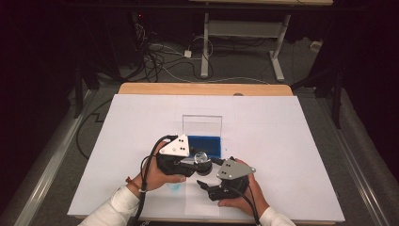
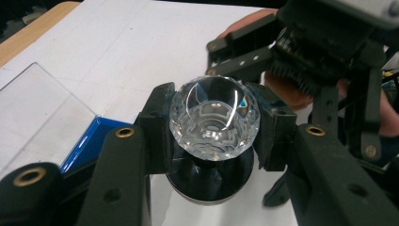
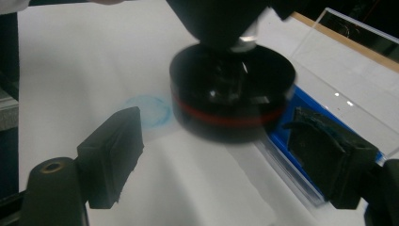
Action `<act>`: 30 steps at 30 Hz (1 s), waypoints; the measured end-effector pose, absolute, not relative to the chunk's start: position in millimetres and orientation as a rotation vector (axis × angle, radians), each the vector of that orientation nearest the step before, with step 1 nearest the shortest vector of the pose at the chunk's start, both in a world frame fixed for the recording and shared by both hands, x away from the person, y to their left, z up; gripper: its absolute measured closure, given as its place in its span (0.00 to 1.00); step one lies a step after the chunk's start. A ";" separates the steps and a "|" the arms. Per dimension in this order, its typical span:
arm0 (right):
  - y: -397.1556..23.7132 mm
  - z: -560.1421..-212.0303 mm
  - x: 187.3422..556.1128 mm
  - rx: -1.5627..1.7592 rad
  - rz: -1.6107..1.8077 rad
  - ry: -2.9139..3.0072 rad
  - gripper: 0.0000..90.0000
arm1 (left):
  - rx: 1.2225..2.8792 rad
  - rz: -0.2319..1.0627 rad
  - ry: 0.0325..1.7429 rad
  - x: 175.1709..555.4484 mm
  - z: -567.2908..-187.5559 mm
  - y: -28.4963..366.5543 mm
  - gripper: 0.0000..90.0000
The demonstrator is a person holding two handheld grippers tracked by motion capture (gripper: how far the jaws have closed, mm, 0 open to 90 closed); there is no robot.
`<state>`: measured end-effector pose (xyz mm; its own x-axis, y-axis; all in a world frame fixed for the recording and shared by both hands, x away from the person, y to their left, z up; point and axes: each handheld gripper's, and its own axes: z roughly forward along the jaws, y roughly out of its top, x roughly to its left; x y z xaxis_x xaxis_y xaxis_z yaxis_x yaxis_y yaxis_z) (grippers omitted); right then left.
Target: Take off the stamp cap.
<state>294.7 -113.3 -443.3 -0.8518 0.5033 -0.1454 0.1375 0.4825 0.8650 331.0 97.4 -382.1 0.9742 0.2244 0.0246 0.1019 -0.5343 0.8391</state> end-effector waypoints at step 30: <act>-113.8 -436.9 293.7 0.540 1.402 2.254 0.42 | 2.075 0.128 0.212 327.6 -373.9 101.0 0.60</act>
